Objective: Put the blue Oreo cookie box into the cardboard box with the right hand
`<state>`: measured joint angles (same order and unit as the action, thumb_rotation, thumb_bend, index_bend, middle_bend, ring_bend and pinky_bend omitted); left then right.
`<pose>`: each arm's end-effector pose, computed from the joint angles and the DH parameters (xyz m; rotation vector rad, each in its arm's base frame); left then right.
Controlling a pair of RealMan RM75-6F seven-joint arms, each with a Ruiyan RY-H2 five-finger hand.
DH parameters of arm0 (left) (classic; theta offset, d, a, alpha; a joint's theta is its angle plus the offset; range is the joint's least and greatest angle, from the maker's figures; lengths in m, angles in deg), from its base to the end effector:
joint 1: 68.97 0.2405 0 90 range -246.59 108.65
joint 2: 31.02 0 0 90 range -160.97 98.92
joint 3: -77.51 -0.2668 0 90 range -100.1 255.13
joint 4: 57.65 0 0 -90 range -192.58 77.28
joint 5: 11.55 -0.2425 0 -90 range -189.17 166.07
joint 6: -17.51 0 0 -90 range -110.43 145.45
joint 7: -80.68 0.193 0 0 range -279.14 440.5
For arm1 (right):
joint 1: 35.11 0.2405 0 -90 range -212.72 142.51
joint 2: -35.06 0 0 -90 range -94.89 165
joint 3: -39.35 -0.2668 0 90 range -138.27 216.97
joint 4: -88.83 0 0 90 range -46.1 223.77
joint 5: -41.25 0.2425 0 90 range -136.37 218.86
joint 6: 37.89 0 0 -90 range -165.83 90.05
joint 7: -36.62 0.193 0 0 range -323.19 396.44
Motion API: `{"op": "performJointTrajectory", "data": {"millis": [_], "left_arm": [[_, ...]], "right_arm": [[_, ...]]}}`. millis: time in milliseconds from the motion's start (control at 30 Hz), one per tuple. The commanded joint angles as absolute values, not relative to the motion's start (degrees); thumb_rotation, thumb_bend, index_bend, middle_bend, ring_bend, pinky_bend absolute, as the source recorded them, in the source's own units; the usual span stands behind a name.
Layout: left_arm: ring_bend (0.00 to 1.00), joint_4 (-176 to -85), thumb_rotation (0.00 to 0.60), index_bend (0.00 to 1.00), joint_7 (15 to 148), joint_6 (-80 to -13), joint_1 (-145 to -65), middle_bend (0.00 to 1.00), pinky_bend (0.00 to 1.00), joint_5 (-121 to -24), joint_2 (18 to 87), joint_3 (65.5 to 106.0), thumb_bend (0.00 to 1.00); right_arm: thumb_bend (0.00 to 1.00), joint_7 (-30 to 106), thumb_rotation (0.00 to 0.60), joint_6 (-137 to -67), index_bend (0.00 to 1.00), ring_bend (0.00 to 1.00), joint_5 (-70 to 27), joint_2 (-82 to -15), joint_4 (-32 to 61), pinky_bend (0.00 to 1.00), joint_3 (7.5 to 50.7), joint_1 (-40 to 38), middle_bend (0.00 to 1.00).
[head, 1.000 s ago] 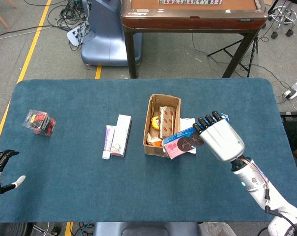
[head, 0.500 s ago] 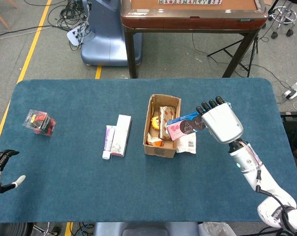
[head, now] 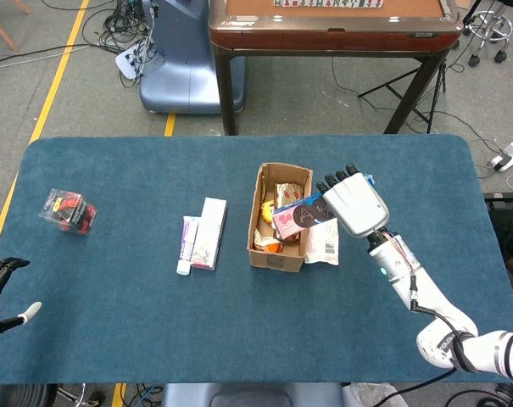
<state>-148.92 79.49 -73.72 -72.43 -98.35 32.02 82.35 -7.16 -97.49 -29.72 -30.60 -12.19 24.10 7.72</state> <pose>-0.3297 0.2324 0.1666 -1.3081 -0.7909 -0.9742 -0.0935 -0.4172 0.0807 1.8461 -0.1995 0.7799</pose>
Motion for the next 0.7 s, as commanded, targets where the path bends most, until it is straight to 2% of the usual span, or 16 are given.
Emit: {"op": "performJointTrajectory", "data": {"millis": [33,433,600,700], "left_arm": [[0.26,-148.97,0.6,0.29,79.36,-73.84,-72.35,0.29,0.41,-98.24,31.9,82.43,0.11],[0.26,-149.16,0.6,0.29,78.95,-74.16,-72.16,0.29,0.41,-98.26,31.59,82.5,0.11],[0.26,-149.25,0.6,0.29,78.84,-74.29,-72.09,0.29,0.41,-98.37,31.49,82.48,0.11],[0.26,-149.22,0.6,0.29,78.81,-74.29,-72.08,0.29,0.41,-98.48,31.48,82.42,0.11]], "right_arm": [[0.28,-7.61,0.6,-96.9,0.55,0.52,-29.22,-31.7,-11.43,0.43,24.56,8.65,0.61],[0.27,-8.76,0.6,-95.25,0.55,0.48,-26.54,-35.76,-8.06,0.43,26.04,11.59,0.57],[0.22,-8.28,0.6,-94.94,0.54,0.42,-25.61,-37.06,-6.78,0.43,26.1,12.6,0.5],[0.17,-7.56,0.6,-94.7,0.46,0.35,-25.27,-38.02,-5.75,0.43,25.96,13.35,0.42]]}}
